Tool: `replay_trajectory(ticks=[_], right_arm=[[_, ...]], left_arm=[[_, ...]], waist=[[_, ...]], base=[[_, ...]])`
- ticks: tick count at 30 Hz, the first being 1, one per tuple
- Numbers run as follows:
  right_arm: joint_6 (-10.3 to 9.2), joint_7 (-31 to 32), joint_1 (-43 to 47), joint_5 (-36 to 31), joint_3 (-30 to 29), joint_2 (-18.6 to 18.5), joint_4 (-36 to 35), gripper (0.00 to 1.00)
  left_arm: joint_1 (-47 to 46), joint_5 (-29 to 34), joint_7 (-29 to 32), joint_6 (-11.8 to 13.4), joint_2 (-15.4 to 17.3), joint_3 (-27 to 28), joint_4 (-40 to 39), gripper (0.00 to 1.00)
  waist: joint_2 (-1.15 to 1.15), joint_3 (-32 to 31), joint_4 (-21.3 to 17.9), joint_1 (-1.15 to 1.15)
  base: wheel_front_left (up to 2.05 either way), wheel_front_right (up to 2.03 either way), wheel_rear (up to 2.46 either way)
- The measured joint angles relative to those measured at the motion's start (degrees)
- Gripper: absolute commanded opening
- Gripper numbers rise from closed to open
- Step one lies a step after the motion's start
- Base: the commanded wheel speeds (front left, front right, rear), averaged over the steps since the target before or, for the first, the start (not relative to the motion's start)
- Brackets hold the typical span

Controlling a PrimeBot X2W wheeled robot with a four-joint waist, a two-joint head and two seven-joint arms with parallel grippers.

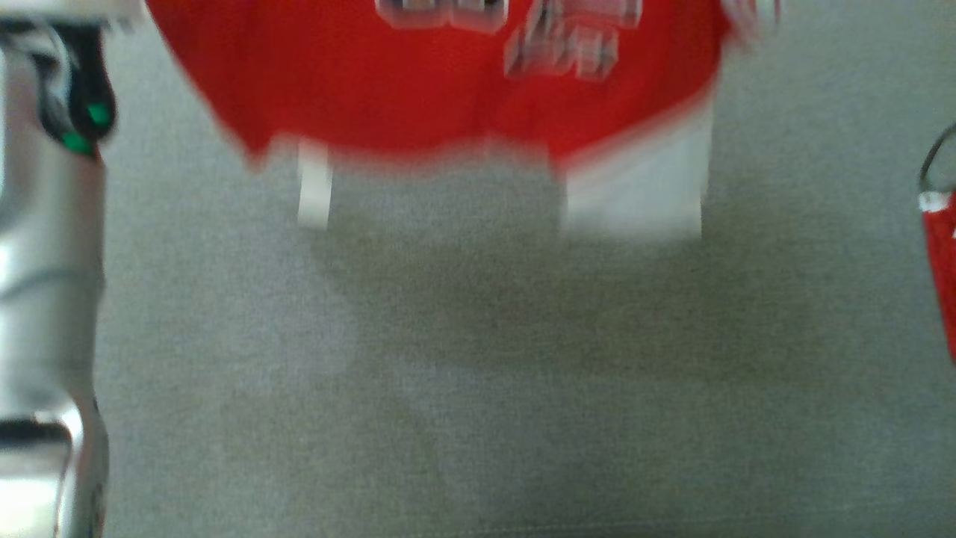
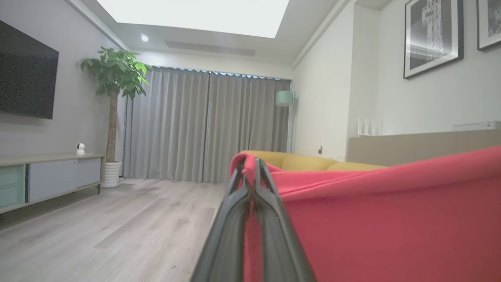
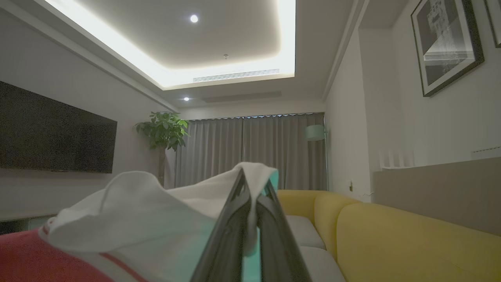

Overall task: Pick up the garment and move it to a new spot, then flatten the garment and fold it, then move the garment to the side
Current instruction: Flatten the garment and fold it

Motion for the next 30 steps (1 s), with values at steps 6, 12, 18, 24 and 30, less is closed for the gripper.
replay_trajectory(ticks=[6, 12, 18, 24, 30], right_arm=[[0.0, -0.9, -6.8, -4.0, -6.0, 0.8, 2.1, 0.0], [0.0, -1.0, 6.0, -1.8, -6.6, 2.1, 0.7, 0.0], [0.0, -0.9, 23.6, 4.3, -3.7, 3.8, -0.9, 0.0], [0.0, -0.9, 43.1, 10.7, 1.7, 4.4, -6.4, 0.0], [0.0, -0.9, 58.2, 14.4, 6.4, 5.3, -9.5, 0.0]], left_arm=[[-7.4, 1.2, -4.3, 0.1, -1.4, 2.1, 5.3, 0.0], [3.0, 1.8, -4.3, -1.4, -5.3, 7.7, 6.5, 0.0], [18.5, 2.1, -4.2, -3.2, -10.5, 12.5, 8.4, 0.0], [32.4, 2.4, -4.2, -4.5, -13.3, 16.9, 9.6, 0.0], [41.3, 1.1, -4.2, -4.9, -14.0, 21.3, 7.2, 0.0]], waist=[[0.0, 3.7, 0.4, -0.01], [0.0, 4.8, -0.3, -0.01], [0.0, 3.8, -1.3, -0.02], [0.0, 0.8, -2.4, -0.03], [0.0, -3.7, -3.9, -0.04]], base=[[0.0, 0.0, 0.0], [0.0, 0.0, 0.0], [0.0, 0.0, 0.0], [0.0, 0.0, 0.0], [0.0, 0.0, 0.0]])
